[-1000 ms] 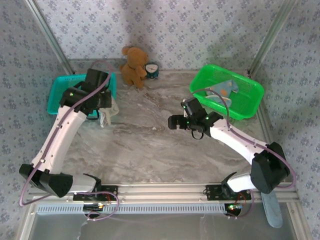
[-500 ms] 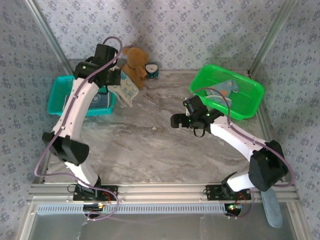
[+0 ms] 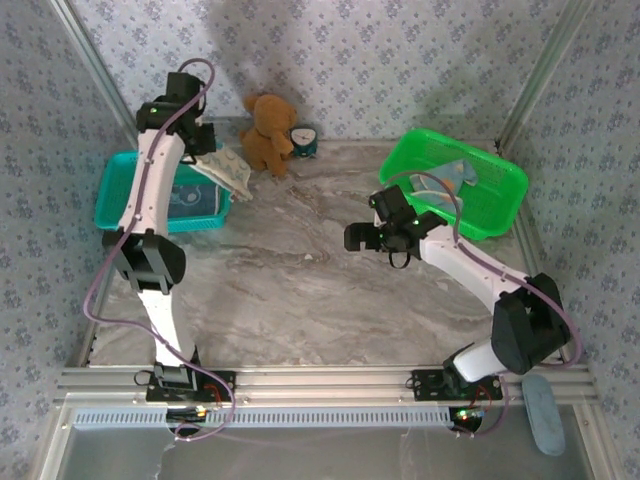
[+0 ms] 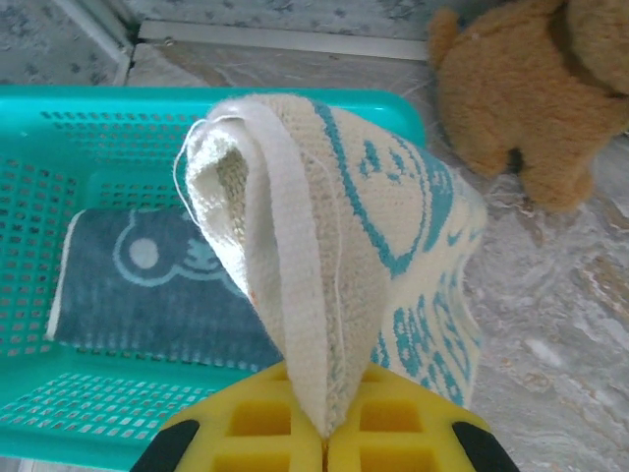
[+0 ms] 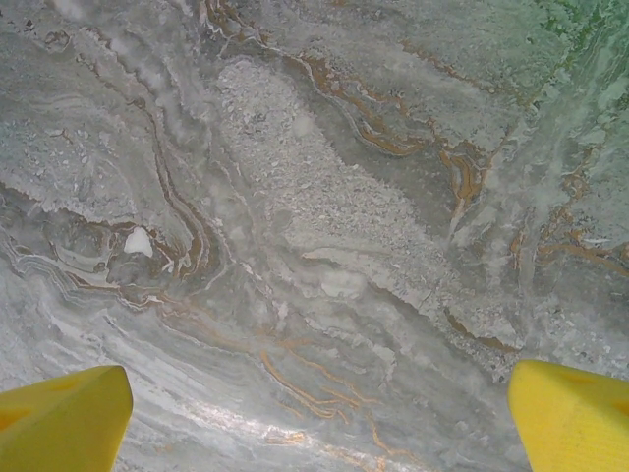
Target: Fold and stack the towels
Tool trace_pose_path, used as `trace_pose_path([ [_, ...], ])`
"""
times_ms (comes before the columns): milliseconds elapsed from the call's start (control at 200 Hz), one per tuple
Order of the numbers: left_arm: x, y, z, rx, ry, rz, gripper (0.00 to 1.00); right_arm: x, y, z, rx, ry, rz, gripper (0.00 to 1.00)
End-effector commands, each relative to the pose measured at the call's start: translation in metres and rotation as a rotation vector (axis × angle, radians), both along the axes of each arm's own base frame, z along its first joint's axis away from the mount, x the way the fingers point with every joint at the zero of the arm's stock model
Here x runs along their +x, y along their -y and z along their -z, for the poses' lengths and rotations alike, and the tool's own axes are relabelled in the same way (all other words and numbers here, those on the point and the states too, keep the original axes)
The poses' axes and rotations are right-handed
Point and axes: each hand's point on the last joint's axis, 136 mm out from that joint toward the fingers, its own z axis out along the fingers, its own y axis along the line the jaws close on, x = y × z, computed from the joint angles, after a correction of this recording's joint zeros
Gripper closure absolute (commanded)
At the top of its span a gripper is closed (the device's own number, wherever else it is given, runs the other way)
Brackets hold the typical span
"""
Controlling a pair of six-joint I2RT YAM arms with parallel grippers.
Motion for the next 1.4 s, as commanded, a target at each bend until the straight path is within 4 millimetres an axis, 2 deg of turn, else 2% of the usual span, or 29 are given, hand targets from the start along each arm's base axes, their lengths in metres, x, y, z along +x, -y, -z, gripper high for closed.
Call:
trace_pose_path([
  [0,-0.007,-0.014,-0.018,-0.026,0.026,0.008,1.0,0.004,-0.004,-0.003,0.002,-0.011,-0.021,0.0],
  [205,-0.011,-0.054,-0.006,-0.09,0.016,-0.036,1.0,0.011,-0.011,-0.004,0.01,-0.012,-0.04,0.0],
  [340,-0.011,-0.065,0.008,-0.147,0.002,-0.038,1.0,0.014,-0.014,-0.002,0.014,-0.021,-0.055,0.0],
  [550,-0.008,-0.083,0.028,-0.049,-0.039,-0.054,1.0,0.013,-0.014,0.001,0.009,-0.038,-0.076,0.0],
  [585,-0.007,-0.085,0.029,-0.033,-0.038,-0.055,1.0,0.012,-0.013,0.002,0.005,-0.043,-0.079,0.0],
  [595,-0.006,-0.086,0.029,-0.027,-0.036,-0.056,1.0,0.017,-0.016,-0.007,0.016,-0.023,-0.079,0.0],
  [620,-0.006,-0.088,0.029,-0.015,-0.036,-0.055,1.0,0.019,-0.017,-0.01,0.02,-0.017,-0.083,0.0],
  [844,0.001,-0.107,0.032,0.104,-0.039,-0.076,1.0,0.016,-0.017,-0.011,-0.001,-0.051,-0.115,0.0],
  [999,0.004,-0.116,0.032,0.163,-0.035,-0.086,1.0,0.018,-0.02,-0.012,-0.015,-0.063,-0.132,0.0],
  [1184,0.008,-0.116,0.035,0.159,-0.03,-0.074,1.0,0.023,-0.024,-0.011,-0.021,-0.066,-0.143,0.0],
  [1394,0.013,-0.115,0.051,0.134,-0.057,-0.062,1.0,0.023,-0.026,-0.008,-0.024,-0.076,-0.15,0.0],
])
